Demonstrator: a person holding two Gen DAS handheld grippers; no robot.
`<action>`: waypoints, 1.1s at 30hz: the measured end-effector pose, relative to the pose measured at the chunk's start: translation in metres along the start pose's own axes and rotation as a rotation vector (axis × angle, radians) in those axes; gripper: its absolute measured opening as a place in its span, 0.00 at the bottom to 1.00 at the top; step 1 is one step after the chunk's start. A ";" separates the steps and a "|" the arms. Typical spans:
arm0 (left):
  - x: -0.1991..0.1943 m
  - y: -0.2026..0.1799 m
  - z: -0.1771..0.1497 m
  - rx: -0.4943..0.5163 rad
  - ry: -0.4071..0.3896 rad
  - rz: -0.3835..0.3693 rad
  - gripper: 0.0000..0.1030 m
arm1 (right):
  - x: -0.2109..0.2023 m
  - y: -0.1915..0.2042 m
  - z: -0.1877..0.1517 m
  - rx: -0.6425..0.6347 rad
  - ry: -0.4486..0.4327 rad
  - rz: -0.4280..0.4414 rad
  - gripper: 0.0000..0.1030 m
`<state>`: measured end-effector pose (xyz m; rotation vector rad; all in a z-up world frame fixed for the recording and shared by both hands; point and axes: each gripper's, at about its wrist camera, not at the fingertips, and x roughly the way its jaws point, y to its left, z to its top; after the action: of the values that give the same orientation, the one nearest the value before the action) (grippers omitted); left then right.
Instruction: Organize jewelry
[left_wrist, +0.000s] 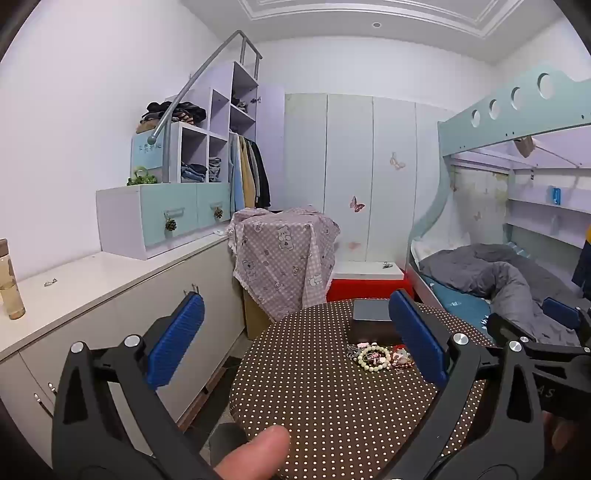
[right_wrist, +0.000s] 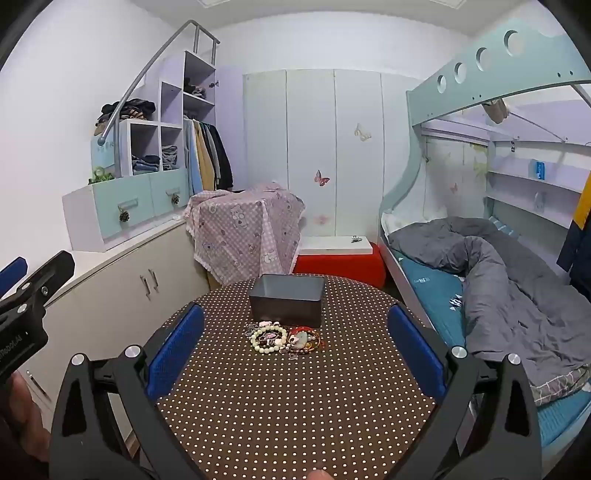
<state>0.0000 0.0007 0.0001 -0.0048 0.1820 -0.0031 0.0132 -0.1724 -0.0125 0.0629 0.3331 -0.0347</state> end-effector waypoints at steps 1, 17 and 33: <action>0.000 0.000 0.000 0.004 0.001 0.002 0.95 | 0.000 0.000 0.000 0.002 0.000 0.002 0.93; 0.003 0.004 0.002 0.017 -0.005 0.002 0.95 | -0.007 0.000 0.008 -0.016 -0.025 -0.015 0.93; 0.009 0.016 0.004 -0.018 0.000 -0.009 0.95 | -0.010 0.004 0.021 -0.030 -0.063 -0.011 0.93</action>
<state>0.0093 0.0169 0.0020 -0.0238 0.1817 -0.0106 0.0102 -0.1700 0.0106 0.0306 0.2711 -0.0421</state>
